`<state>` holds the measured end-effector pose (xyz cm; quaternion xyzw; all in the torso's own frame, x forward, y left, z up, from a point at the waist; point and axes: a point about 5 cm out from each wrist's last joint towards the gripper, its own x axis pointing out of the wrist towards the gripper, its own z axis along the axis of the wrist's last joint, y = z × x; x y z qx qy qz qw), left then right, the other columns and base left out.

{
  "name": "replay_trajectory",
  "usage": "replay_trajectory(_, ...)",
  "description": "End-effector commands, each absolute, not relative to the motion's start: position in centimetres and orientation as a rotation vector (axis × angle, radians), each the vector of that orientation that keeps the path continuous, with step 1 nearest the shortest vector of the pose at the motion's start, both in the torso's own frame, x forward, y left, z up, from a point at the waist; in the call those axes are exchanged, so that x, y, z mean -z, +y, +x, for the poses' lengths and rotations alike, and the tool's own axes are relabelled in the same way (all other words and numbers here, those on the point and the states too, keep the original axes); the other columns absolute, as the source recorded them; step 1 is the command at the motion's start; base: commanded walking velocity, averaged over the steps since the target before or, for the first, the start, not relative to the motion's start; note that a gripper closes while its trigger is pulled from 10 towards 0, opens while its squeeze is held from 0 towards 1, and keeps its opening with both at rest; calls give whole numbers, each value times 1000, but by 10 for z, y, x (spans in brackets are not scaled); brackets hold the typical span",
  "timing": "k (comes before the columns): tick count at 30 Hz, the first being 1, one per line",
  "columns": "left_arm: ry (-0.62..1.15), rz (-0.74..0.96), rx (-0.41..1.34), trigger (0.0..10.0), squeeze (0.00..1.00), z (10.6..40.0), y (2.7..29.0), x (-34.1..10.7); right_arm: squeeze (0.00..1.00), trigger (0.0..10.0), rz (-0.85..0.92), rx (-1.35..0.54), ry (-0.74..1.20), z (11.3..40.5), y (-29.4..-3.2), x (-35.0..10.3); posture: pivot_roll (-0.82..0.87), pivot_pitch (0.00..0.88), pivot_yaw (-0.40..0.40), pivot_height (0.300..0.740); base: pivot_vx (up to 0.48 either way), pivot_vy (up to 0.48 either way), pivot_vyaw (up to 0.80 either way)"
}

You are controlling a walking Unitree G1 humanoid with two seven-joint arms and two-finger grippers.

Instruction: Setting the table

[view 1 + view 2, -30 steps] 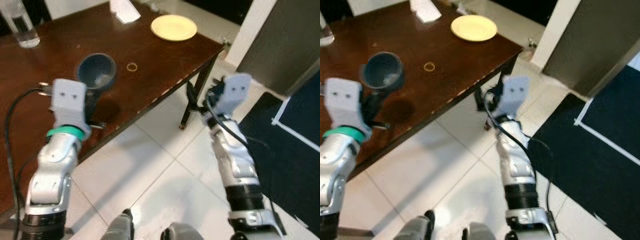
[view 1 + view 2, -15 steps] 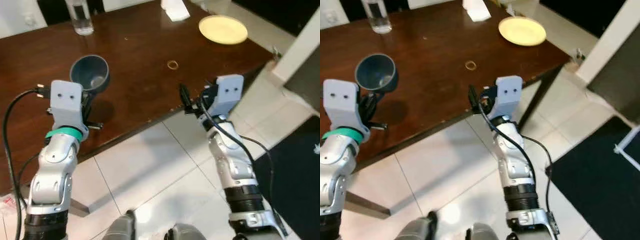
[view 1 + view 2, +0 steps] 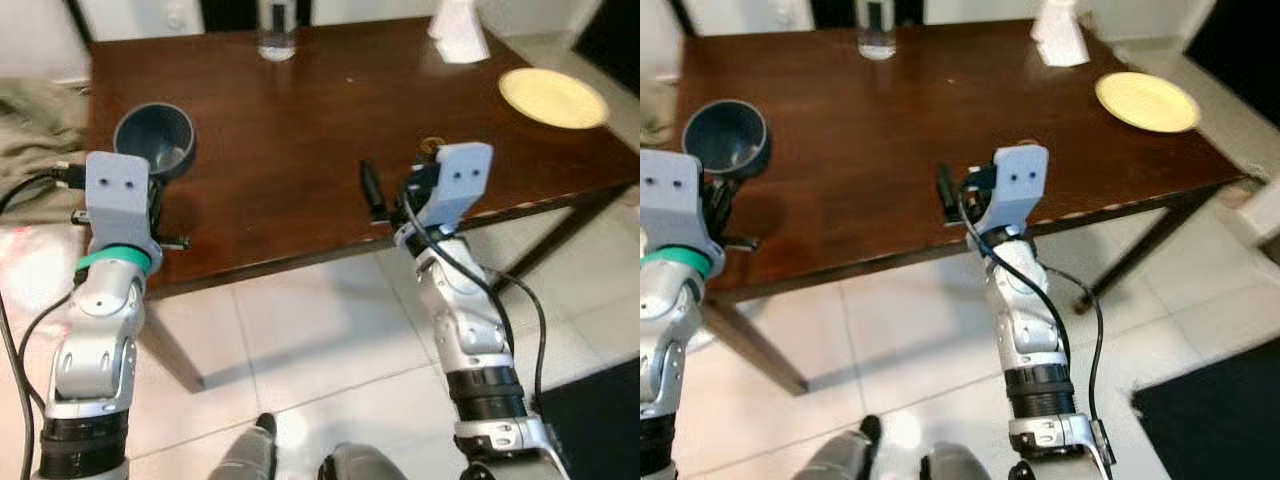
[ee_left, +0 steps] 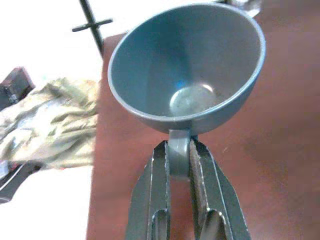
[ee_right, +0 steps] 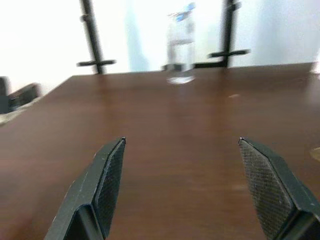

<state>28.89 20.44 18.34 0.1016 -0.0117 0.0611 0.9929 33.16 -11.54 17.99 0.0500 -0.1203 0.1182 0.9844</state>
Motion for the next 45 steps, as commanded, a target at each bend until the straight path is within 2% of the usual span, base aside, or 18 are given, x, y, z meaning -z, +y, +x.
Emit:
replay_trajectory(1, -20, 231, -125, 10000, 0, 291, 204, -183, 0, 10000, 106, -203, -227, 331, -121, -176, -42, 1, -14, 740, 0, 0, 800)
replay_trajectory(5, -15, 258, -142, 10000, 0, 293, 206, -182, 0, 10000, 121, -181, -225, 331, -124, -175, -47, 1, -13, 740, 0, 0, 200)
replay_trajectory(13, -16, 293, -130, 10000, 0, 296, 205, -181, 0, 10000, 153, -129, -248, 332, -134, -180, -53, 0, -7, 740, 480, 0, 0)
replay_trajectory(45, -37, 310, -99, 10000, 0, 298, 201, -181, 0, 10000, 143, -155, -247, 331, -130, -178, -57, 0, -6, 740, 480, 0, 0)
